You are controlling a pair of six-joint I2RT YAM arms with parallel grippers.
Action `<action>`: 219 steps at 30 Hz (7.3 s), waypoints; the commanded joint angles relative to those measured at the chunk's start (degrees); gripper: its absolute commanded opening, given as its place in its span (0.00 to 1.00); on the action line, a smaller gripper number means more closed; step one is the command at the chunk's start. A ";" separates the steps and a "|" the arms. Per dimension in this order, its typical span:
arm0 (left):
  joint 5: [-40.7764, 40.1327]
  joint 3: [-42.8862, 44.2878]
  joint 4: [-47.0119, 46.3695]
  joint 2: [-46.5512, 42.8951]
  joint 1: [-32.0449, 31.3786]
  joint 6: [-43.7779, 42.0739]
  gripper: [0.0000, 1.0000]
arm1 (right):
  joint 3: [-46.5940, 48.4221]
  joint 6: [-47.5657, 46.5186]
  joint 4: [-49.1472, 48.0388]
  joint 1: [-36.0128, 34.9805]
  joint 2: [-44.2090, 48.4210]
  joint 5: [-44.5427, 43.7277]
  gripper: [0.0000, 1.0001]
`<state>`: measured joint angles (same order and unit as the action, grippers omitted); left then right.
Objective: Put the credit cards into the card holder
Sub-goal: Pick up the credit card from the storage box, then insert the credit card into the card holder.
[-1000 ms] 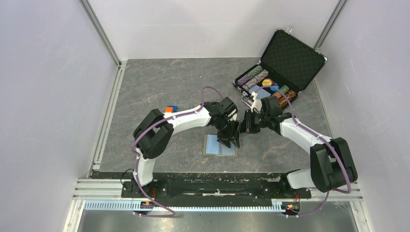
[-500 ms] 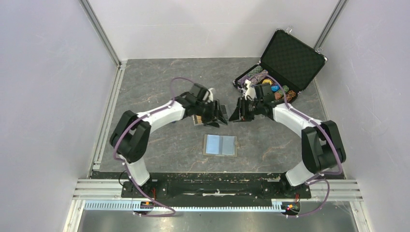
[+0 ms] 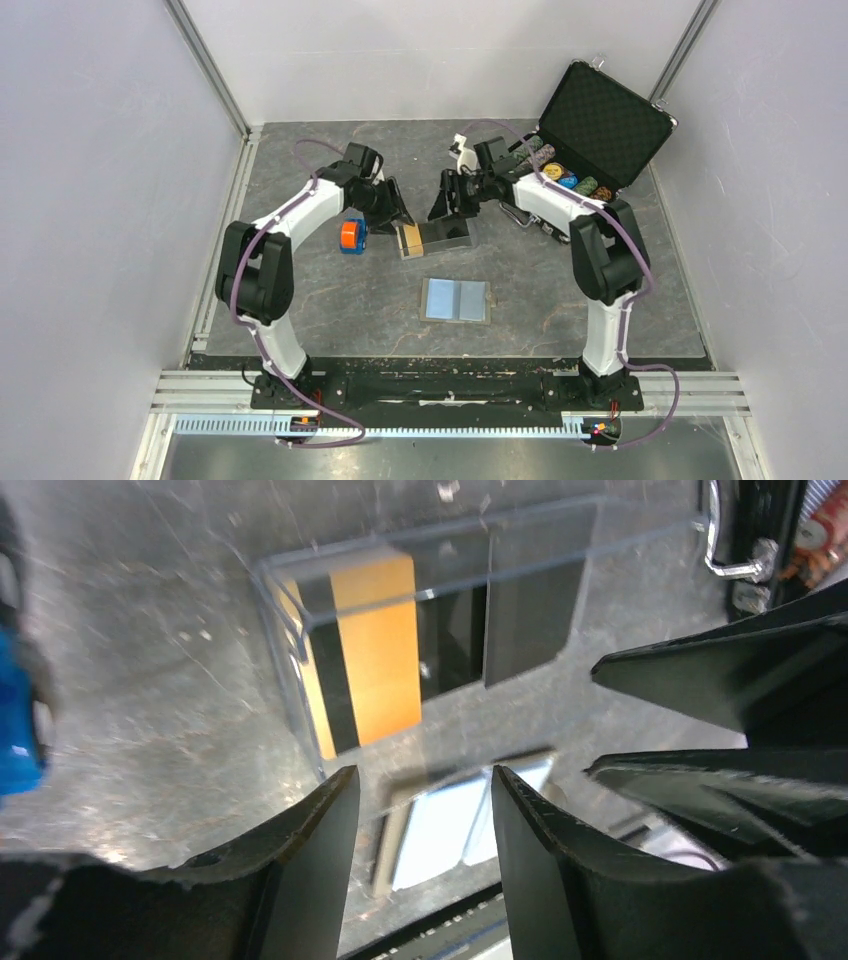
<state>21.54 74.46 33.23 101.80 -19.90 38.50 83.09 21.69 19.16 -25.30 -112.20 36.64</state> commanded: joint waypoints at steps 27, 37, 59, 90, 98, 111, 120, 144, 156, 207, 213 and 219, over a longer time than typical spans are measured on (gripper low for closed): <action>-9.23 12.01 13.45 13.15 -5.35 -9.77 0.16 | 10.24 -7.21 7.47 -6.72 -14.39 -9.21 0.43; -6.41 10.82 11.86 10.60 -5.76 -8.95 0.20 | 8.78 -8.09 7.92 -7.44 -14.65 -8.81 0.09; -6.25 10.37 11.95 9.69 -5.70 -9.45 0.24 | 10.98 -11.29 12.83 -7.38 -11.80 -11.30 0.09; -6.34 11.55 12.82 9.81 -5.69 -10.14 0.24 | 10.43 -2.43 7.46 -7.66 -10.22 2.40 0.08; -6.20 11.42 12.82 9.76 -5.76 -10.07 0.24 | 8.67 -1.15 4.76 -7.88 -11.36 2.50 0.20; -9.55 12.36 13.92 6.03 -5.70 -11.01 0.37 | 11.53 -3.27 8.87 -7.75 -6.11 -1.40 0.00; -11.84 9.98 13.74 -1.18 -6.08 -10.31 0.43 | 9.41 -4.09 10.12 -6.87 1.24 -3.53 0.00; -9.03 -18.57 -4.34 -9.35 -21.15 0.75 0.43 | -38.03 -1.18 -1.37 -0.32 34.89 -0.92 0.00; -9.13 -23.09 -6.48 -6.96 -22.39 1.67 0.36 | -47.94 3.47 -8.72 0.17 36.40 1.44 0.00; -5.64 -21.29 -7.83 -2.33 -27.30 2.74 0.05 | -52.06 10.07 -21.60 2.29 26.43 8.28 0.00; -5.58 -20.32 -7.15 -1.45 -27.47 2.34 0.05 | -53.06 8.33 -21.71 2.29 24.30 8.06 0.00; -5.54 -19.79 -6.82 -0.82 -27.55 2.02 0.05 | -53.91 6.64 -21.82 2.28 22.65 7.78 0.00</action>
<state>17.23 53.98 26.39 98.76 -46.76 39.72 30.20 30.48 -1.67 -23.00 -88.33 44.71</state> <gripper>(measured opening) 0.057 0.006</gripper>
